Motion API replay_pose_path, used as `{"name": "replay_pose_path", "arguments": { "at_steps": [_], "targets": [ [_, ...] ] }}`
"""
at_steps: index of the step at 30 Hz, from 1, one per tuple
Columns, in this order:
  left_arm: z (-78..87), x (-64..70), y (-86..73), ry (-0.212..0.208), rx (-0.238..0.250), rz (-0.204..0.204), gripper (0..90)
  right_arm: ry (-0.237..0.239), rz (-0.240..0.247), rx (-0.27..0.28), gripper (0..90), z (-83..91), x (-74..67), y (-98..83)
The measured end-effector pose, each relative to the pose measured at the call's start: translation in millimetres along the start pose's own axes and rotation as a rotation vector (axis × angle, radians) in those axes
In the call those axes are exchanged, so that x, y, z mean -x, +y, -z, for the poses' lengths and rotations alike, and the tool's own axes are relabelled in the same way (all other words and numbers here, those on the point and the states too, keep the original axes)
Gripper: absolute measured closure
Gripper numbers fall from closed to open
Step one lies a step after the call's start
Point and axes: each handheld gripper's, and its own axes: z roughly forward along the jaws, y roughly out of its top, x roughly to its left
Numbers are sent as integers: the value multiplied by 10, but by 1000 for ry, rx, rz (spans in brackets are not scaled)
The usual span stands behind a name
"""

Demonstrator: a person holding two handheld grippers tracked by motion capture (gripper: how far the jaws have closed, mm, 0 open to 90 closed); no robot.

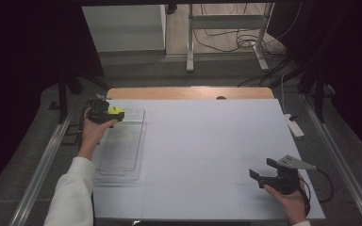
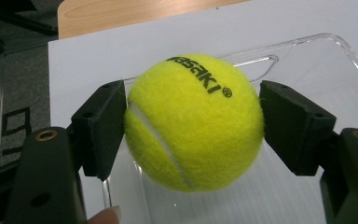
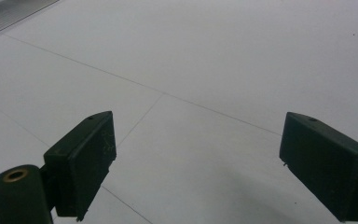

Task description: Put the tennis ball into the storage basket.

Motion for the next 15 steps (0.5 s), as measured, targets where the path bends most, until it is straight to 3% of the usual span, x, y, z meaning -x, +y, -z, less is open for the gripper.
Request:
{"name": "replay_pose_path", "arguments": {
  "at_steps": [15],
  "targets": [
    [-60,45,-28,14,-49,-34,270,1,1,2,111,4,0,1]
  ]
}}
